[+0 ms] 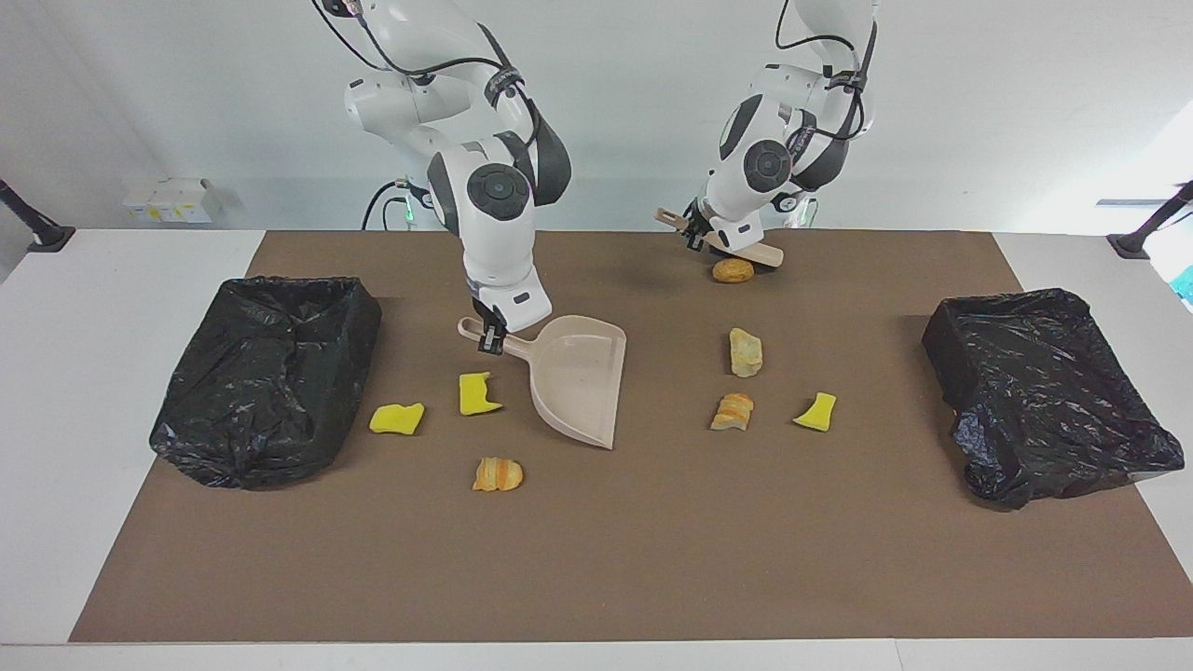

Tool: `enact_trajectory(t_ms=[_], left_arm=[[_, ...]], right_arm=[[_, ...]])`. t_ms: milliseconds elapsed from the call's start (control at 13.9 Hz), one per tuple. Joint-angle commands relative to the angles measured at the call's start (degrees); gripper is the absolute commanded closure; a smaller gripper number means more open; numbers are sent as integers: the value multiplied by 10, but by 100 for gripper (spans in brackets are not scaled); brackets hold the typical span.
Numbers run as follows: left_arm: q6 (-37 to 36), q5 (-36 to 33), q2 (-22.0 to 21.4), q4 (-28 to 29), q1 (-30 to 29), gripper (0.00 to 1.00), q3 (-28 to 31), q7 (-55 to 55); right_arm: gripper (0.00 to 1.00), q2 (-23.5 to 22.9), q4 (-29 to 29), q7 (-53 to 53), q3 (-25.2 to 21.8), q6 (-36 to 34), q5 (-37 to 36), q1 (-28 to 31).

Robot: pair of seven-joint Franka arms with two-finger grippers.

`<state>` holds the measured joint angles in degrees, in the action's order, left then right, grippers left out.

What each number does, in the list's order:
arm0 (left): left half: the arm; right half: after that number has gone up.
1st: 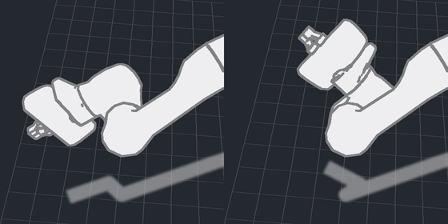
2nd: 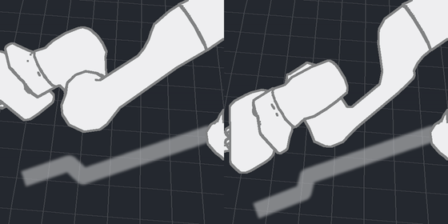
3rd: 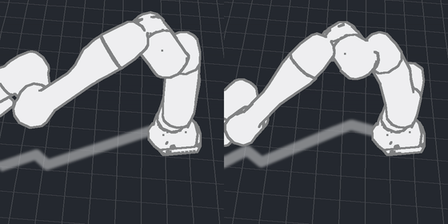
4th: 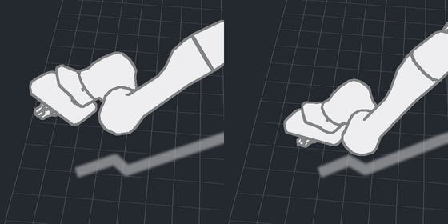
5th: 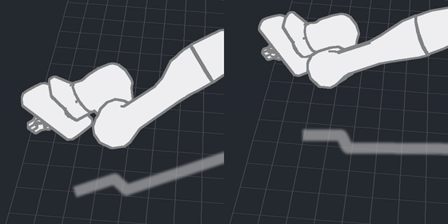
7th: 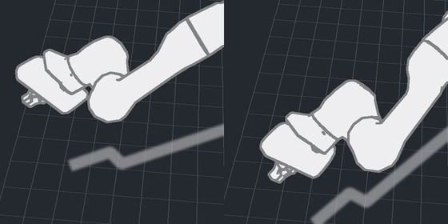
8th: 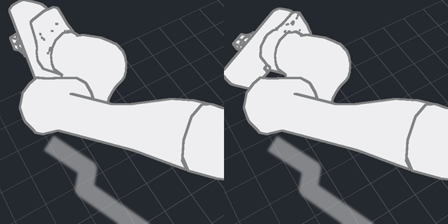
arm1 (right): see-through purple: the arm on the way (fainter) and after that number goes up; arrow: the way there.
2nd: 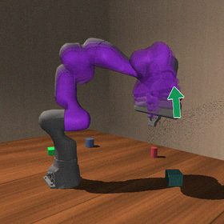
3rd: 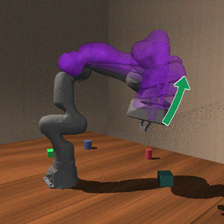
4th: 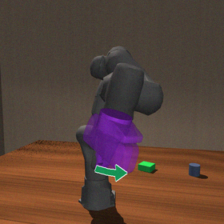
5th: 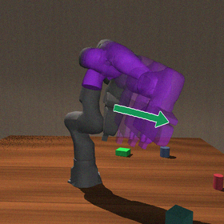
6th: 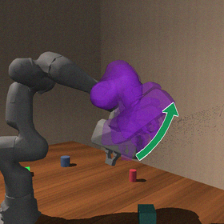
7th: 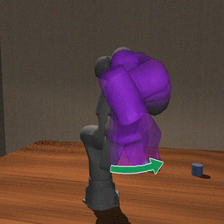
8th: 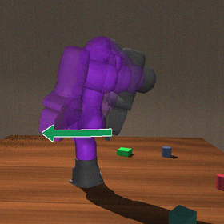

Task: Sweep and dump trash in bin
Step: 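Place the dustpan near the trash while the left gripper grasps the brush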

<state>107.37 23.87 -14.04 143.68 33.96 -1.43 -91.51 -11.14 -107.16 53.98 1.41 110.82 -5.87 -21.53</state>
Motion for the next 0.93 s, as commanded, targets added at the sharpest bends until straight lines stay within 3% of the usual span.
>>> enact_trajectory(t_ms=[0, 503, 863], left_arm=[[62, 8, 10, 6, 1, 100, 6, 43], [138, 0, 64, -43, -36, 100, 8, 165], [156, -3, 124, -131, -42, 100, 8, 199]], right_arm=[[100, 17, -30, 22, 6, 28, -7, 3], [100, 16, -38, 39, 7, 50, -7, -2], [100, 17, -63, 49, 7, 84, -5, -4]])
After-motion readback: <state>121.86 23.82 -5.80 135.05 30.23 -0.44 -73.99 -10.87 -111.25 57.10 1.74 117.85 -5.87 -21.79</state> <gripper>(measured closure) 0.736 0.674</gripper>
